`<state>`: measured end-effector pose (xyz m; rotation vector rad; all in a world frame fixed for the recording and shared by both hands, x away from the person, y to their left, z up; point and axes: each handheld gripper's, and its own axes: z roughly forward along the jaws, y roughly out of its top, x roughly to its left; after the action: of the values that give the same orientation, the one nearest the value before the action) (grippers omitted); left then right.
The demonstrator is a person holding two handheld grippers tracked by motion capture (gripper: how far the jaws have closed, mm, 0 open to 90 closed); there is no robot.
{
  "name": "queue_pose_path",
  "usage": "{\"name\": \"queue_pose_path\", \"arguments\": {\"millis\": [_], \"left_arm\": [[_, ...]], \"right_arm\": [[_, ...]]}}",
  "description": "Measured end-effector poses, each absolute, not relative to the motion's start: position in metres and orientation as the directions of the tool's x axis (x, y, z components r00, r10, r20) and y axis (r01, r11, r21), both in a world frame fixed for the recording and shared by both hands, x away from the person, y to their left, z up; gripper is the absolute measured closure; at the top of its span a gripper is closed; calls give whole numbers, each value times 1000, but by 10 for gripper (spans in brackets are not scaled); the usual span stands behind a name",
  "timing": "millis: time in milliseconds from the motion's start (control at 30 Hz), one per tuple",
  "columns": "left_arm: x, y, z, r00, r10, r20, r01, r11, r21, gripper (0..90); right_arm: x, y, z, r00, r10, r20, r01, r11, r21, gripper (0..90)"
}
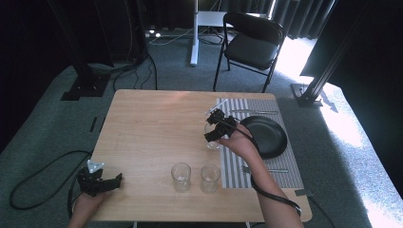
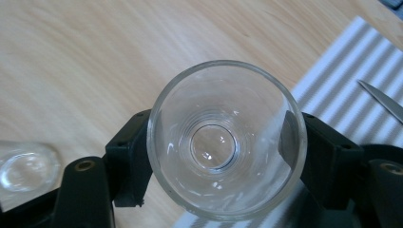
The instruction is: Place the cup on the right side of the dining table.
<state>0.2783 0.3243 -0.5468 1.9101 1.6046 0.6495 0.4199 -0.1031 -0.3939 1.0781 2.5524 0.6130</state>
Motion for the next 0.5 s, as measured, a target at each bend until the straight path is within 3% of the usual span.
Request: {"name": "queue_pose_path", "arguments": {"millis": [333, 500], "left_arm": [[277, 324, -547, 158, 987, 13, 719, -124, 684, 6], [277, 324, -547, 164, 986, 12, 717, -128, 685, 5]], "right_arm": [[446, -129, -393, -590, 803, -78, 657, 534, 532, 285], [463, -137, -394, -574, 813, -94, 678, 537, 502, 285]]}}
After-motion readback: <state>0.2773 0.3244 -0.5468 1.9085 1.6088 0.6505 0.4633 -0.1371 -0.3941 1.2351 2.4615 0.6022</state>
